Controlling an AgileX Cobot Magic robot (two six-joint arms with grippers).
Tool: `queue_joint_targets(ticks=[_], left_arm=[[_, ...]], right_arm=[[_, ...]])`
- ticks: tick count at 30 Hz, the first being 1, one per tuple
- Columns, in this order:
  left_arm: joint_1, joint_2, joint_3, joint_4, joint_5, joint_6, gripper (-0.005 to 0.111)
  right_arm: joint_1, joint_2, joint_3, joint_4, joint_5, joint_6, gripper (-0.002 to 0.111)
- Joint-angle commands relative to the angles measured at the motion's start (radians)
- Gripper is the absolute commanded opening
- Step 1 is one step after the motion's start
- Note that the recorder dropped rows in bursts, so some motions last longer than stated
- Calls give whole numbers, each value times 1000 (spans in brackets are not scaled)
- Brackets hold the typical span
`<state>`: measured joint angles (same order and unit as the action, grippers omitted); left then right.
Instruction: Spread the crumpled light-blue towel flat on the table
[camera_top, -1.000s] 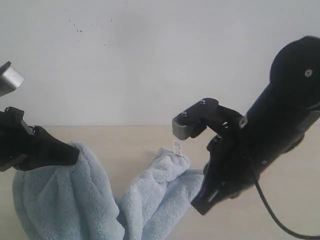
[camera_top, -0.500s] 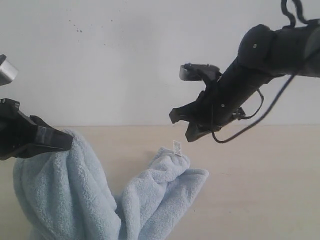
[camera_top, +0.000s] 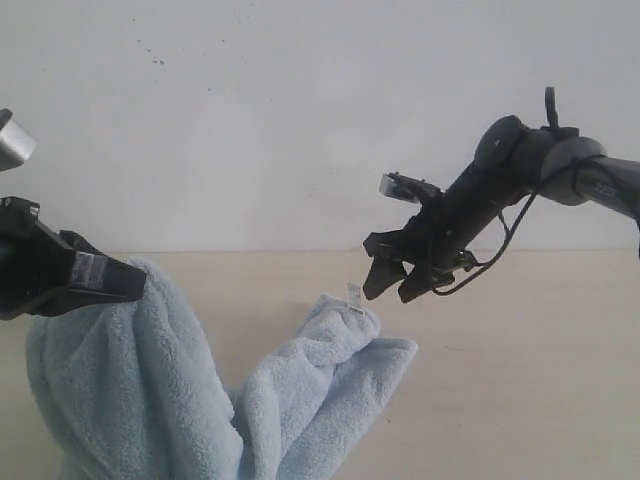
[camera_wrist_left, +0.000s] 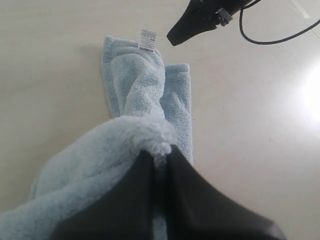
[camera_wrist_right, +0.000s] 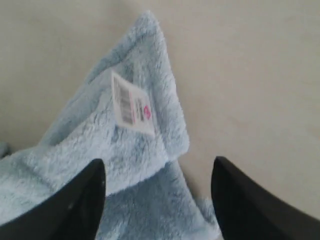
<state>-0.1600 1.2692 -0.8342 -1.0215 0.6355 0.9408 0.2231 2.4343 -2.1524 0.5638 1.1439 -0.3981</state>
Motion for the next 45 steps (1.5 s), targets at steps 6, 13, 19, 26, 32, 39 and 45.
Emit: queue_joint_targets(ticks=[6,13,19,26,32,39,45], left_arm=[[-4,-5,2,-15,-8,0,4],[-4,-5,2,-18,-8,0,4],[-4,-5,2,-3,-8,4,4],[-2,-14,2,143,-31,-54,4],[-2,-145,12,566,-29,-411,4],[-2,-197,183,592,54,-455,4],[-2,-197,274,467,101,-359,45]], right_arm=[[65,63,-12,7,-149,-130,58],[119,90,-12,14,-115,-179,58],[127,35,-12,-8,52,-92,1],[88,-192,5,-109,77,55,1],[86,-581,190,-629,77,242,1],[86,-903,623,-723,77,249,1],[86,-958,1024,-737,77,258,1]])
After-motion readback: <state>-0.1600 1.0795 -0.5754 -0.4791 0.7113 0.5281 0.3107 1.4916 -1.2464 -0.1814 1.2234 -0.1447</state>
